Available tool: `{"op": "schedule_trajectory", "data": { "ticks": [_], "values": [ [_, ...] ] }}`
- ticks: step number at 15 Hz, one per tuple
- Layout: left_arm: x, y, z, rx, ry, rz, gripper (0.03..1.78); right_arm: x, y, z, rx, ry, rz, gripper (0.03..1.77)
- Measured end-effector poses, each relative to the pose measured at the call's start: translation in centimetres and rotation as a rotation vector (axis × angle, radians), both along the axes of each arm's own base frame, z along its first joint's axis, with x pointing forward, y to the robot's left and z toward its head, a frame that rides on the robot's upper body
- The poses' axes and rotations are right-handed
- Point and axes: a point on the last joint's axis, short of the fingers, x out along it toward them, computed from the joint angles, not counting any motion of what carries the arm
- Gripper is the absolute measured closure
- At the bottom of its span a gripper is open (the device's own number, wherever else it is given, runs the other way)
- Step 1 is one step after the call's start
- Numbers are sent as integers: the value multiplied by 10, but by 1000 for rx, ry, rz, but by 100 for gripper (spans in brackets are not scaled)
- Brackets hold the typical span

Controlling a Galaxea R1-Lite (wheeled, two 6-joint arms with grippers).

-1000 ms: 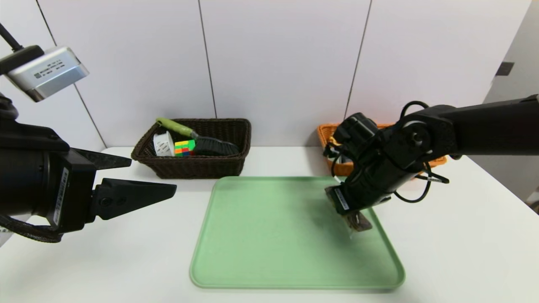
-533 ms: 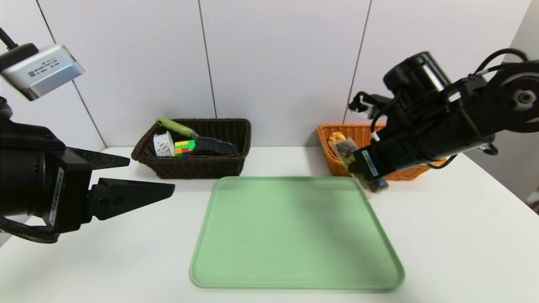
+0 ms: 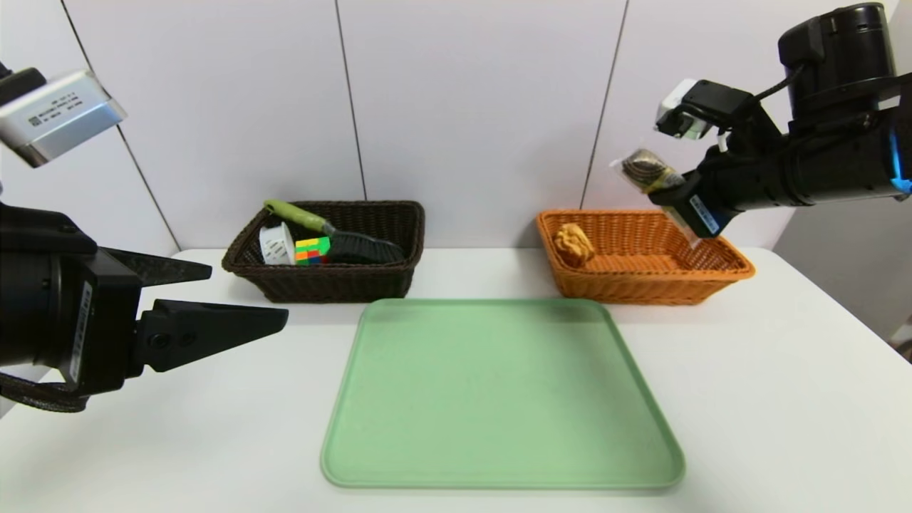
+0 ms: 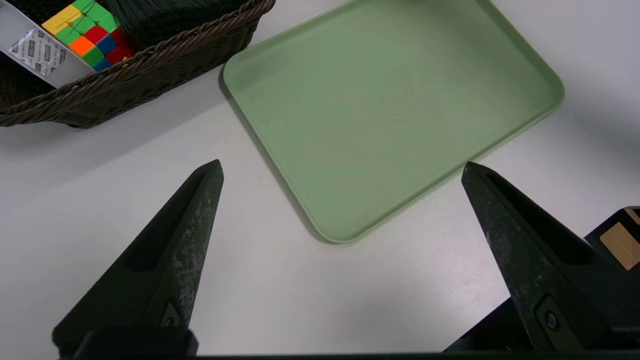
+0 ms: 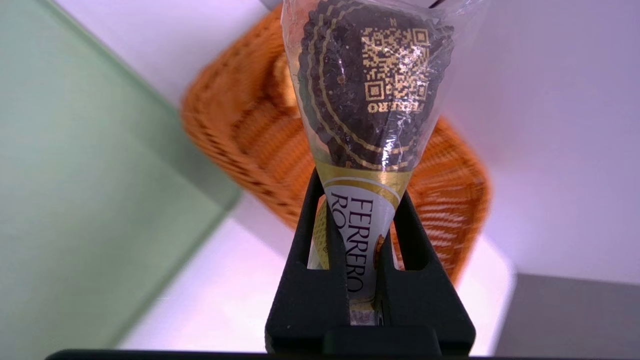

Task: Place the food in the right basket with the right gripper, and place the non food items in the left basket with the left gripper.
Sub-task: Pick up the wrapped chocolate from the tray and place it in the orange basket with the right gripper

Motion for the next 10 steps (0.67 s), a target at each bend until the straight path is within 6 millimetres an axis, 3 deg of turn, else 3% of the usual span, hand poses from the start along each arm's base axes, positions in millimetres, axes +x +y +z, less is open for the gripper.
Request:
{"op": "schedule_trajectory", "data": {
  "ticks": [5, 10],
  "values": [
    [-1, 1, 1, -3, -4, 2, 12, 41, -29, -29, -314, -70, 59, 161],
    [-2, 2, 1, -4, -5, 3, 12, 92, -34, -78, -396, -109, 50, 161]
  ]
}}
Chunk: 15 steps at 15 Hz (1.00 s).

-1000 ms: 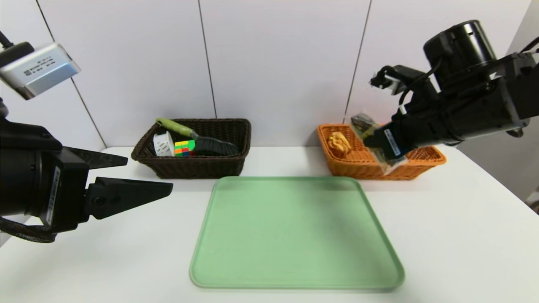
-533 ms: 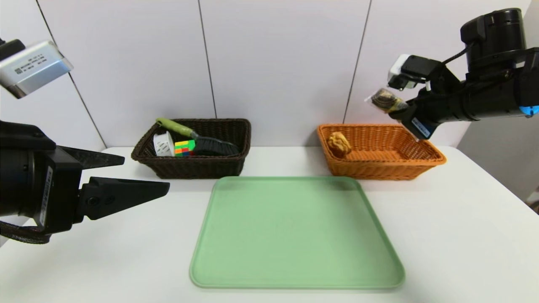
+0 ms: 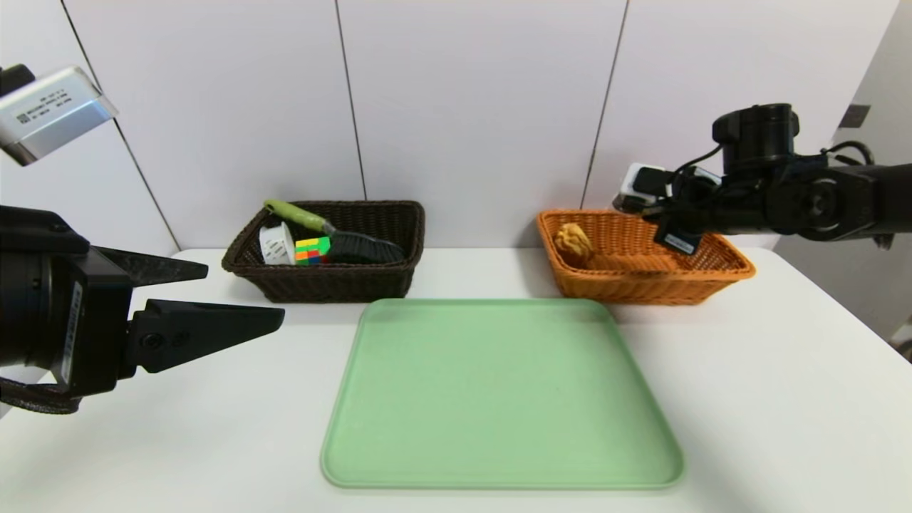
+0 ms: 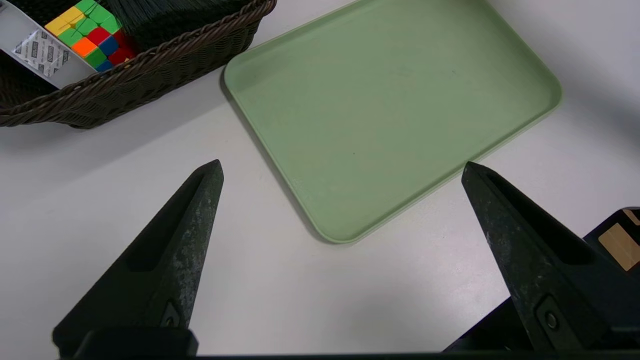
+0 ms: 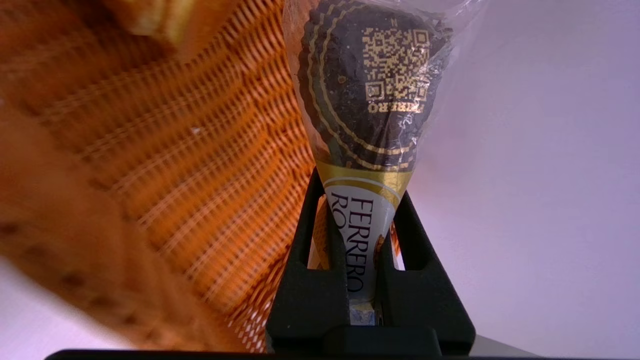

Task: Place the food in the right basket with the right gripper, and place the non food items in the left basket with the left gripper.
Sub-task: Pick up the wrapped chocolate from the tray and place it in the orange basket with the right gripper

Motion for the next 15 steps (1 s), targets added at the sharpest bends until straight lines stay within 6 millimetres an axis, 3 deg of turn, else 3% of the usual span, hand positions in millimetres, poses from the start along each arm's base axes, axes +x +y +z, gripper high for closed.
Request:
{"op": "schedule_trajectory", "data": {
  "ticks": [2, 6, 8, 12, 15],
  "values": [
    [1, 1, 0, 0, 0, 4, 12, 17, 1, -17, -9, -26, -11, 161],
    [1, 2, 0, -1, -2, 12, 12, 28, 2, -33, -10, 3, -24, 101],
    [1, 2, 0, -1, -2, 13, 12, 29, 2, -32, -4, 3, -26, 81],
    [0, 3, 1, -2, -4, 15, 12, 22, 1, -11, 52, 14, -47, 52],
    [-2, 7, 2, -9, -13, 29, 12, 7, 0, 24, 157, 36, -71, 38]
  ]
}}
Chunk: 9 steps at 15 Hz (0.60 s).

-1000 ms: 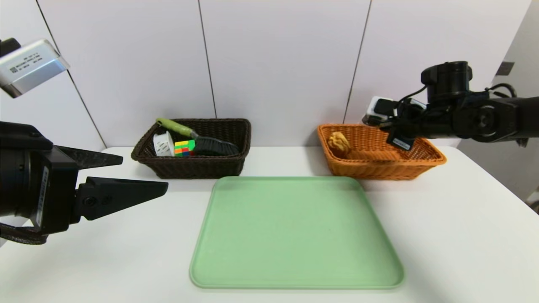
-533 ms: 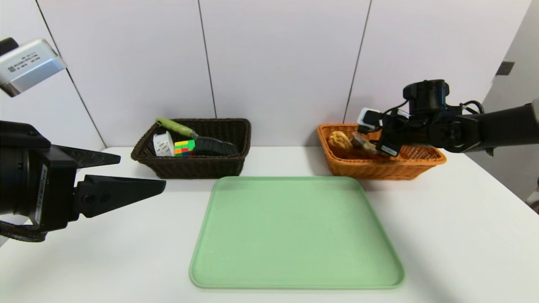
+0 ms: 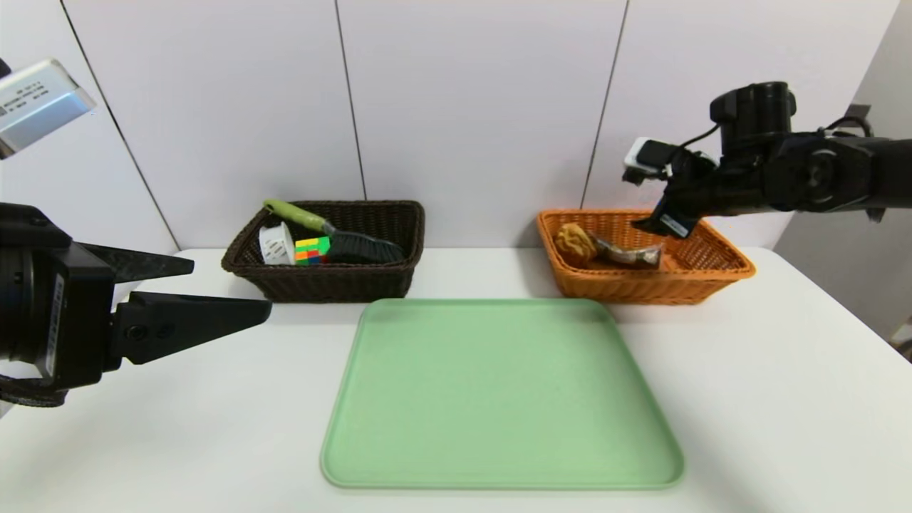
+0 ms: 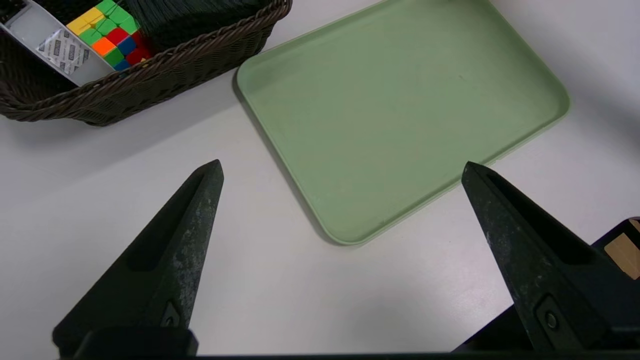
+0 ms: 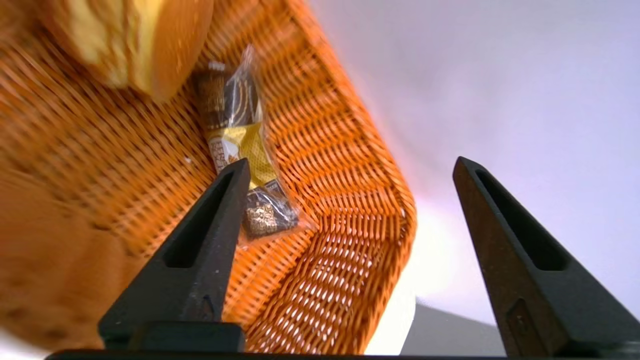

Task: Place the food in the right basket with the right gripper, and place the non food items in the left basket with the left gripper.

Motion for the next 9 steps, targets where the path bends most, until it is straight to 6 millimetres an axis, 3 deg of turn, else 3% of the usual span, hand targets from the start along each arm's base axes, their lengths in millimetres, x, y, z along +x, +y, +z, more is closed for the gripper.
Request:
{"op": "schedule_trajectory", "data": {
  "ticks": [5, 9],
  "values": [
    [-1, 5, 0, -10, 0, 36, 12, -46, -3, 43, 333, 84, -127, 24],
    [0, 9, -3, -5, 6, 66, 12, -96, -8, 54, 619, 222, -309, 18]
  ]
}}
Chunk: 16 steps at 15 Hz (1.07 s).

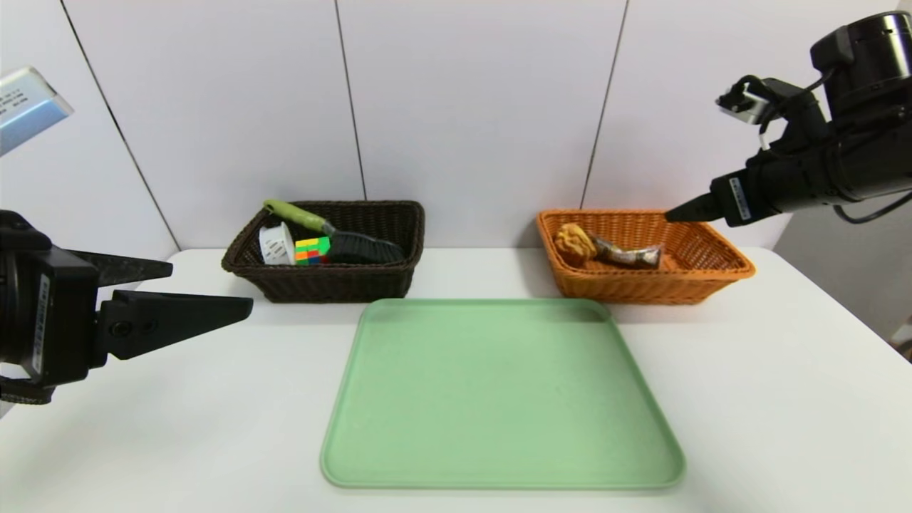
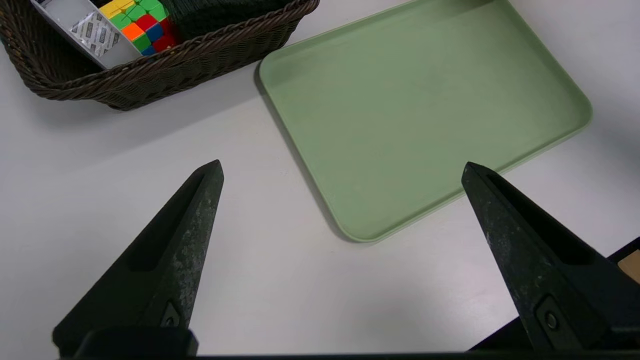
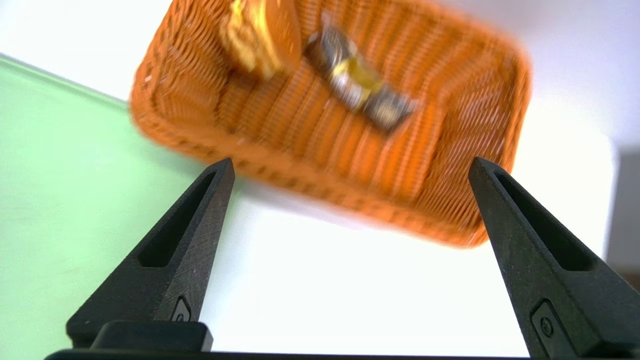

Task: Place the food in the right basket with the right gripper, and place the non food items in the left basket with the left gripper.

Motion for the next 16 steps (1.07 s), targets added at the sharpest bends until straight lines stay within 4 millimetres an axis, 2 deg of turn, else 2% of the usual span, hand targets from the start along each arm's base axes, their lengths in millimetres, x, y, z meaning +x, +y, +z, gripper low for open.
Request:
{"op": "schedule_trajectory", "data": {
  "ticks": [5, 9, 12, 16],
  "values": [
    [4, 15, -7, 11, 16, 120, 12, -54, -9, -1, 210, 55, -198, 14],
    [-2, 34, -4, 19, -19, 274, 12, -92, -14, 5, 242, 23, -235, 12],
    [-8, 46, -2, 50, -65, 451, 12, -130, -18, 14, 248, -41, -239, 11],
    [-31, 52, -21, 58, -63, 474, 12, -194, -25, 11, 226, -117, -249, 11]
  ]
}}
